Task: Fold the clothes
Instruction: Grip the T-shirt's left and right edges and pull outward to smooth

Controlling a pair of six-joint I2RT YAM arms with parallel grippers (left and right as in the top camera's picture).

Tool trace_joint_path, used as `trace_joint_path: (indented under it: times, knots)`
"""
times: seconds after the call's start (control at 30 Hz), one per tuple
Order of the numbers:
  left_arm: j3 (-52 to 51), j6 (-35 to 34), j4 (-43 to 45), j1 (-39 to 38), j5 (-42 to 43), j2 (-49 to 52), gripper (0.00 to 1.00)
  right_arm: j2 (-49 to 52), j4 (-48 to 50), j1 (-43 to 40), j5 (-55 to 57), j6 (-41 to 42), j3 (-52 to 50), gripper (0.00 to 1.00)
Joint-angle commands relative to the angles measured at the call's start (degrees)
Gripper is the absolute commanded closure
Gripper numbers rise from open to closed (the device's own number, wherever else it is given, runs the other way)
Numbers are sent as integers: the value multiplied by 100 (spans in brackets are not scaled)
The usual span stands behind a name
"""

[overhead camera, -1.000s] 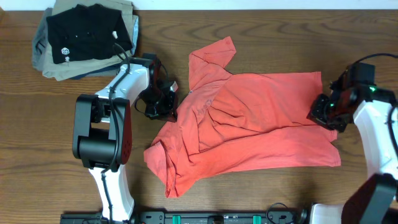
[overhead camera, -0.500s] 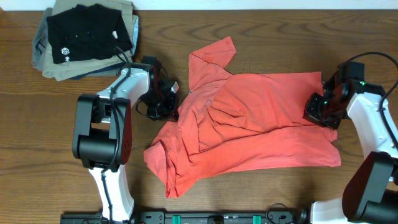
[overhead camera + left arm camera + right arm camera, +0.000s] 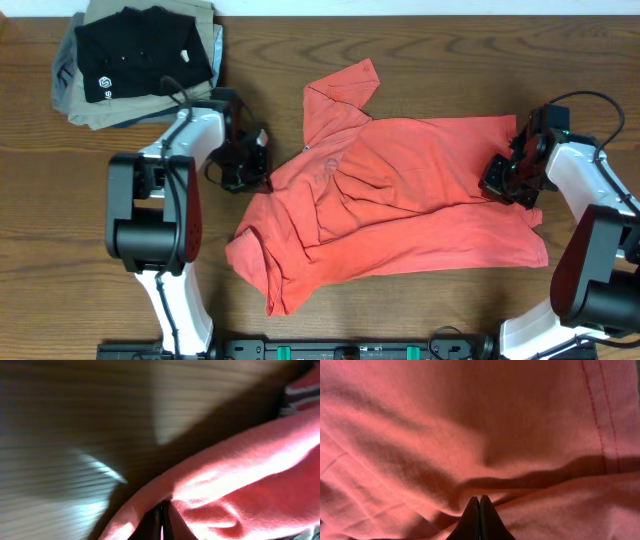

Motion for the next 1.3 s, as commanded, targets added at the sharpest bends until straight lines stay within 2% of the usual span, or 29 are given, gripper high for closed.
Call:
trace_joint_path:
  times: [0.0,0.13,0.47,0.63,0.83,0.97,1.2,1.27]
  knots:
    - [-79,-216,-79,352,-1276,114,94,76,26,52,83,15,-31,99]
    - [-79,-240,-367,693,-1700,114,94,79,79,55,107,72,-31,99]
    - [-79,-243,-772,1563,-1718,92,94,87,127,59,122,101,-33,99]
    - [-79,-348,-944,1803,-2024,-92,94,87,151,85,122,101,-33,99]
    - [-76,-608,-1045,1856,-2402,-914,94,87,299,280,122,101,-33,99]
    - [-76,-605,-1038,1845,-2328,-1746,94,87,431,450,129,101,-33,99]
    - [-79,-608,-1023,1840,-2050,-2378,83,87,619,514,153,125,-33,97]
    - [-90,-610,-1025,1840,-2050,-2354,69,90,647,514,221,125,-33,97]
